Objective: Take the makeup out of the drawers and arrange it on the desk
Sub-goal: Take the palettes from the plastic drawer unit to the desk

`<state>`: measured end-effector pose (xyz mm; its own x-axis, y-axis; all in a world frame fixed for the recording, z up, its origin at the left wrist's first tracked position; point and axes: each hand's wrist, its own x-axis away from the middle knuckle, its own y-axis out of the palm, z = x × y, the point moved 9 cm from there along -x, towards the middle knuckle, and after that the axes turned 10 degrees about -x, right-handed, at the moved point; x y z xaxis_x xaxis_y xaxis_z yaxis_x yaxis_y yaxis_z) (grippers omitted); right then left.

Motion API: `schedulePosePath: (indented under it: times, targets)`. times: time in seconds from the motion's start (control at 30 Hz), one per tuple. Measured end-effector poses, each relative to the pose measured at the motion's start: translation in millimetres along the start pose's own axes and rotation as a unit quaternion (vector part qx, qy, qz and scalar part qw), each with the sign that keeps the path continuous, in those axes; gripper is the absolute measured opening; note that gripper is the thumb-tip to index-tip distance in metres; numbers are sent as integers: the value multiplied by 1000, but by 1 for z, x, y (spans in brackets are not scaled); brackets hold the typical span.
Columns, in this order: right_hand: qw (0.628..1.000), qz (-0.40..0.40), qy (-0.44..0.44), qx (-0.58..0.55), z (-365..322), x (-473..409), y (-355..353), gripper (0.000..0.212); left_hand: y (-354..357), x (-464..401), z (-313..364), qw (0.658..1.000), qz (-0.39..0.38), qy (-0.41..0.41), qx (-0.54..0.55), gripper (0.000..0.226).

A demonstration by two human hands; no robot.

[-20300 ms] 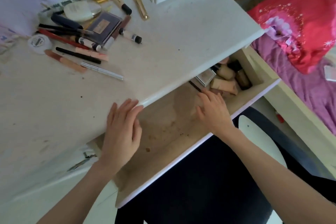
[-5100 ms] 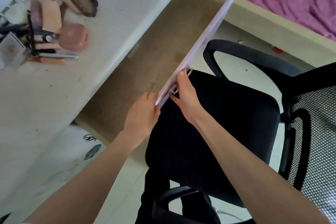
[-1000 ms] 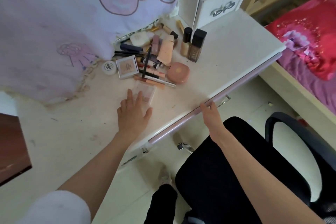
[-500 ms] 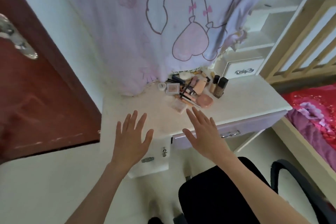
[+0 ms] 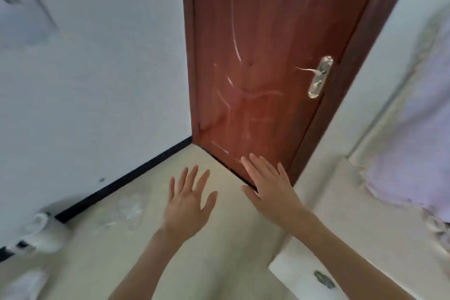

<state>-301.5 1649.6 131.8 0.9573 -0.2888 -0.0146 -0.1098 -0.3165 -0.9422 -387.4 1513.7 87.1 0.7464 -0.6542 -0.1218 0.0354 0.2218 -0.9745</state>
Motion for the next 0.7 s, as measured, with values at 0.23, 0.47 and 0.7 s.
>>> schedulePosePath:
  times: [0.23, 0.47, 0.7]
  targets:
    - [969, -91, -228, 19, -247, -98, 116, 59, -49, 103, -265, 968, 56, -244, -3, 55]
    - [887, -181, -418, -69, -503, -89, 205, 59, -113, 297, -427, 876, 111, -466, -63, 57]
    - [744, -341, -569, -86, -678, 26, 305, 64, -129, 513, -456, 701, 129, -696, -88, 74]
